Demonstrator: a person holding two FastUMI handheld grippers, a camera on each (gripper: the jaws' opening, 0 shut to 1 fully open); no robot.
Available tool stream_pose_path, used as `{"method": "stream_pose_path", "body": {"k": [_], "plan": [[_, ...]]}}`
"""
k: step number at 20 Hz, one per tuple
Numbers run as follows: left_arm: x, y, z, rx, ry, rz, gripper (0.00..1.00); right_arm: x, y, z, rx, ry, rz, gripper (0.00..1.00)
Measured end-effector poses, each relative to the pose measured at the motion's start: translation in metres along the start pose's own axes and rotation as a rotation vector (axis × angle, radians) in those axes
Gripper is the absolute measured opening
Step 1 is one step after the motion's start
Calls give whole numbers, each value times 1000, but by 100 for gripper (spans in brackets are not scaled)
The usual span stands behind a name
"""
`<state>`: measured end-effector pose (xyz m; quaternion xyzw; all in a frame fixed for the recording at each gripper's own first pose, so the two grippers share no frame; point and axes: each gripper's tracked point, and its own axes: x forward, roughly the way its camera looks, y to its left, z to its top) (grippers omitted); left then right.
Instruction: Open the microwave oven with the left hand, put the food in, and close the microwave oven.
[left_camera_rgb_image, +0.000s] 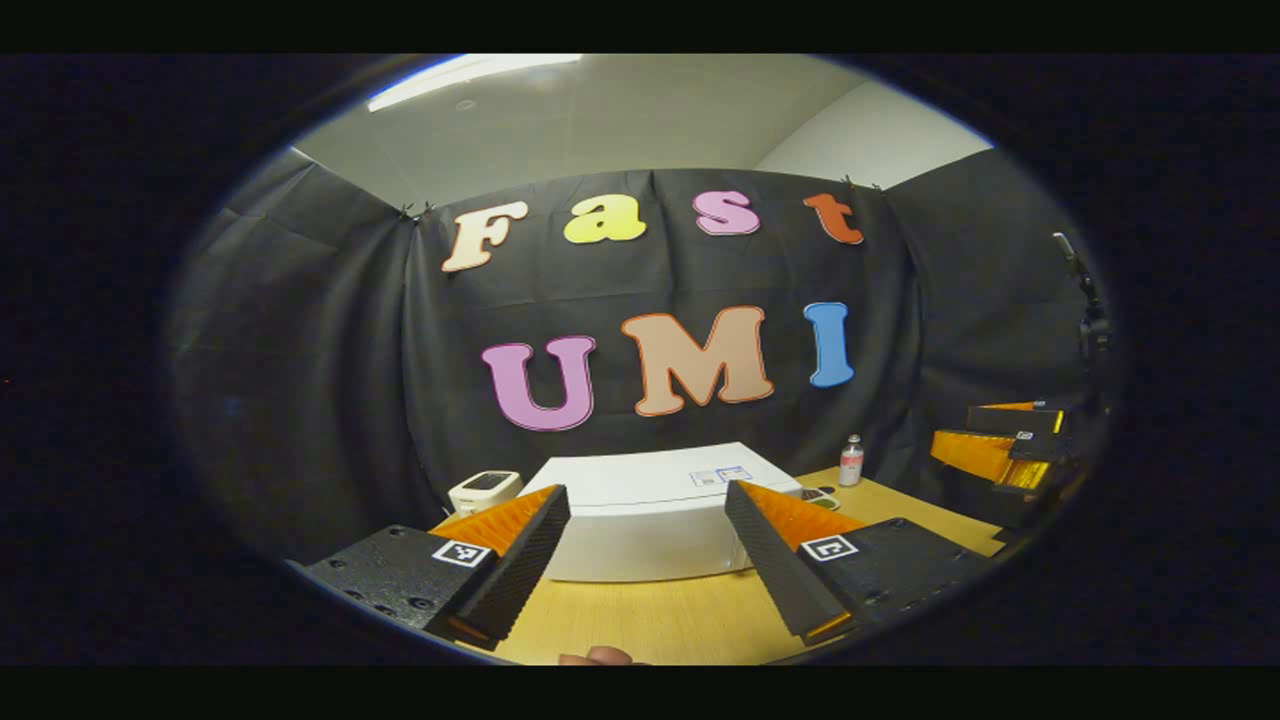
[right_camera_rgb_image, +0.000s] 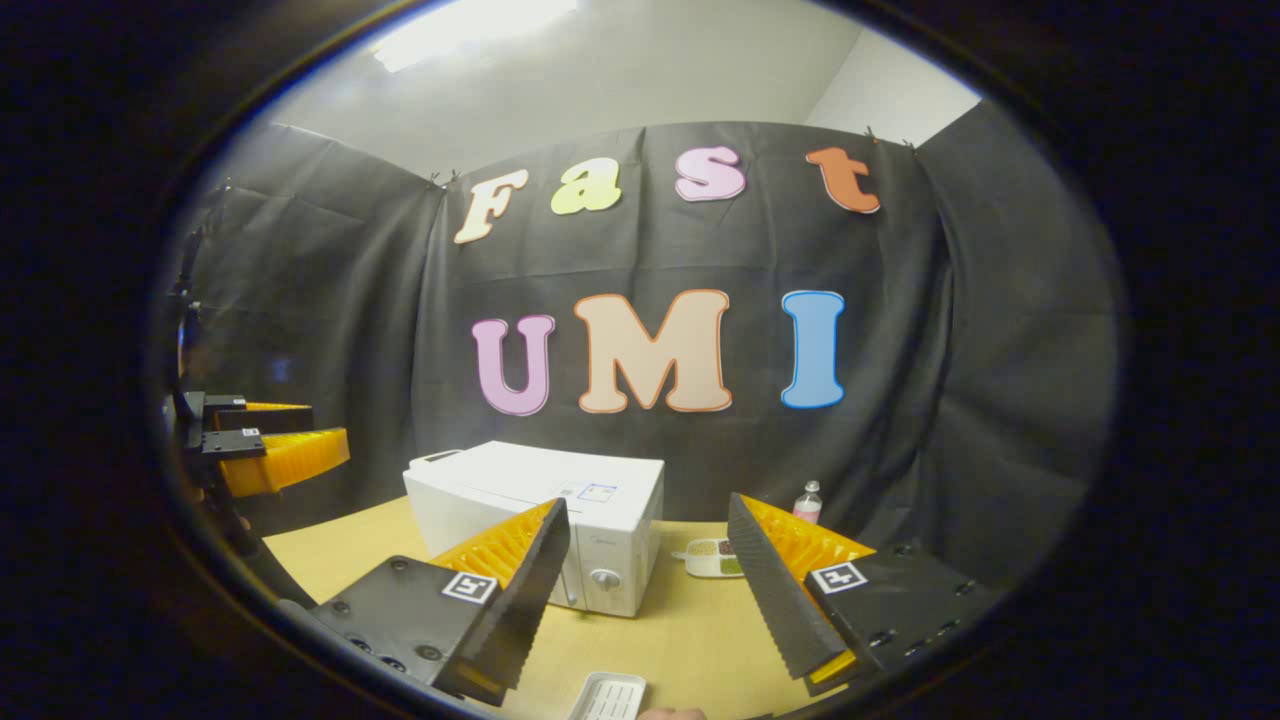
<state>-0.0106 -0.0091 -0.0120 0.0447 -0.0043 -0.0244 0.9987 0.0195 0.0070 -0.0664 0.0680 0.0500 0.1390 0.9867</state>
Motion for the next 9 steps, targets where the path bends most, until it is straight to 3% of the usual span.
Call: {"method": "stream_pose_path", "body": {"k": [2, 9], "plan": [[-3, 3, 8, -6, -14, 10, 96, -3, -2, 5, -5, -8, -10, 87], [-8, 0, 13, -15, -17, 11, 100, -14, -5, 20, 5, -33, -33, 87]]}}
